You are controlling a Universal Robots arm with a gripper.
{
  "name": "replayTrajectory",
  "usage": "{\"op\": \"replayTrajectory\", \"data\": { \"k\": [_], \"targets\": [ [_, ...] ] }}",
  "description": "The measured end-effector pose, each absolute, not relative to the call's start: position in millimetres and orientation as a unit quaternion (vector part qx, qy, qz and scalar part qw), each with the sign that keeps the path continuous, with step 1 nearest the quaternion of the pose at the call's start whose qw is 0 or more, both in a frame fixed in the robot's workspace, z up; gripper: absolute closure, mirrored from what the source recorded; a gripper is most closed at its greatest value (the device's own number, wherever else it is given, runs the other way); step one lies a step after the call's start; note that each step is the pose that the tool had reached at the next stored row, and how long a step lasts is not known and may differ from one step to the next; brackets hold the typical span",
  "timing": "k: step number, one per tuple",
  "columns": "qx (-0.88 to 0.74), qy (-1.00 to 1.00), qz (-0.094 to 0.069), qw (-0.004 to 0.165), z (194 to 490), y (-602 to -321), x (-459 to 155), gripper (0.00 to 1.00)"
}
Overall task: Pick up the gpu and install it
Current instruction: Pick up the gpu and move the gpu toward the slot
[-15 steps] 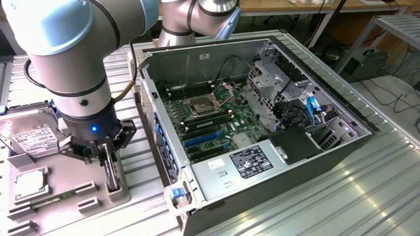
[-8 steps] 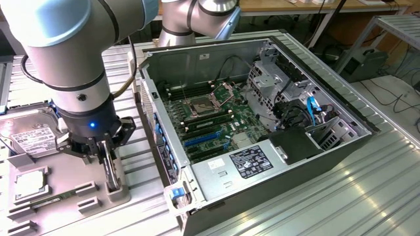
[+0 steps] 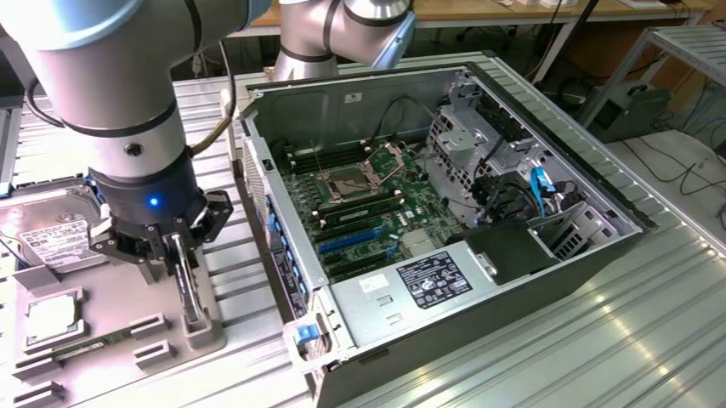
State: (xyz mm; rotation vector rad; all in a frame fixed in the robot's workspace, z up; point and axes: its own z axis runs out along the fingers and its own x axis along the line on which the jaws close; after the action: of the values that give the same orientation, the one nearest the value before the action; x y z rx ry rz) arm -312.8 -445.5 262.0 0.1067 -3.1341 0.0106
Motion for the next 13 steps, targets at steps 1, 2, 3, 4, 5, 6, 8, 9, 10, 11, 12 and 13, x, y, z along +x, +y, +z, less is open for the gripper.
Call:
{"op": "replayTrajectory", "data": {
  "k": [1, 2, 3, 4, 5, 6, 8, 9, 10, 11, 12, 13],
  "targets": [
    [0.034, -0.999, 0.003, 0.003, 265, -445, -313, 0.72],
    [0.034, -0.999, 0.003, 0.003, 269, -445, -313, 0.72],
    [0.034, -0.999, 0.003, 0.003, 273, -445, -313, 0.72],
    [0.034, -0.999, 0.003, 0.003, 276, -445, -313, 0.72],
    [0.034, -0.999, 0.003, 0.003, 278, -445, -313, 0.72],
    [0.034, -0.999, 0.003, 0.003, 280, -445, -313, 0.72],
    [0.034, -0.999, 0.003, 0.003, 280, -445, -313, 0.72],
    [0.034, -0.999, 0.003, 0.003, 280, -445, -313, 0.72],
    [0.034, -0.999, 0.003, 0.003, 280, -445, -313, 0.72],
    [0.034, -0.999, 0.003, 0.003, 280, -445, -313, 0.72],
    [0.034, -0.999, 0.003, 0.003, 280, -445, -313, 0.72],
    [0.034, -0.999, 0.003, 0.003, 280, -445, -313, 0.72]
  ]
}}
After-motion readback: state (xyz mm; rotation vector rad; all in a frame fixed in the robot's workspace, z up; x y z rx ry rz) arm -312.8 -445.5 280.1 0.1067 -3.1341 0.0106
